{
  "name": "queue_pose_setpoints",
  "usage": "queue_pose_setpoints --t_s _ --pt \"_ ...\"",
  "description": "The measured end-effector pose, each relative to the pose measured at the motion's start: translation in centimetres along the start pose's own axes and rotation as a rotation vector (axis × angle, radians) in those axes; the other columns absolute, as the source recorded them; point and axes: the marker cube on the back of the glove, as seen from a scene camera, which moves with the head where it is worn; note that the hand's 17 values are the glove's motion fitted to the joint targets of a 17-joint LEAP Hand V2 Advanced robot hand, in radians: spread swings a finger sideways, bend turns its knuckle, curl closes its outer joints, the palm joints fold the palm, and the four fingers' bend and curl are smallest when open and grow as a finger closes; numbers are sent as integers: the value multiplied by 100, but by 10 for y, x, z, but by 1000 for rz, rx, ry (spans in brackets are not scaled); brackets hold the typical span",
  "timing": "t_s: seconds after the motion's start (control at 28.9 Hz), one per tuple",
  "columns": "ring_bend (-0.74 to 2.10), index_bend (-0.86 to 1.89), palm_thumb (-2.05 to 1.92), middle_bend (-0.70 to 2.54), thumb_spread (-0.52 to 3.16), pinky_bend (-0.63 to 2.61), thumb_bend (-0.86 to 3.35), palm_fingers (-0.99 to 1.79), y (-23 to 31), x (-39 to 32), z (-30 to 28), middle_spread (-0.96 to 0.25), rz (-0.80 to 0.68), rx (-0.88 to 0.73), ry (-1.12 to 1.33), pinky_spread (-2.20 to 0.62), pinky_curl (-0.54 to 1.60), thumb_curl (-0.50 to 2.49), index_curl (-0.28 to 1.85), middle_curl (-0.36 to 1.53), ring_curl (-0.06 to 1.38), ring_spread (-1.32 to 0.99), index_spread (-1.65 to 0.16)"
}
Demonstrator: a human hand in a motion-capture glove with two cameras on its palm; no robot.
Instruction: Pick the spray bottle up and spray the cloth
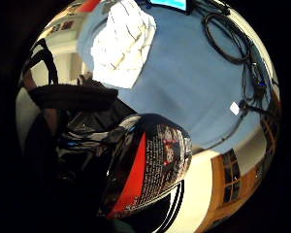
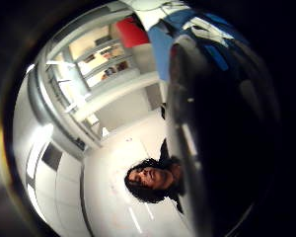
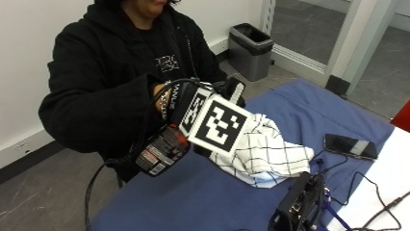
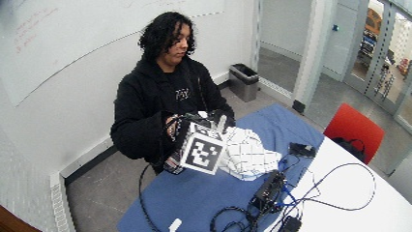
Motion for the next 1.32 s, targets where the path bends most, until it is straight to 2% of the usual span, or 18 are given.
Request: queue_pose_setpoints --t_s 0.28,0.52,0.76,0.9,1.07,1.32 --pt "69 28 104 63 50 46 -1 126 -42 -29 21 -17 162 -56 161 -24 46 80 62 60 52 -20 -25" --pt "68 26 104 62 52 46 -1 126 -44 -22 69 -17 261 -258 327 -23 46 83 63 60 52 -20 -25" --pt "68 25 104 62 54 45 -1 126 -71 -13 104 -17 327 -361 390 -23 46 85 64 60 52 -19 -25" --pt "68 24 104 61 55 45 -1 126 -107 -15 112 -16 371 -367 385 -22 46 86 65 60 52 -19 -24" --pt "67 23 104 61 57 45 -1 125 -121 -3 129 -16 414 -419 411 -22 46 87 66 61 52 -19 -24" --pt "67 21 104 60 59 45 -1 125 -102 19 156 -16 445 -515 461 -22 46 89 67 61 52 -19 -24"
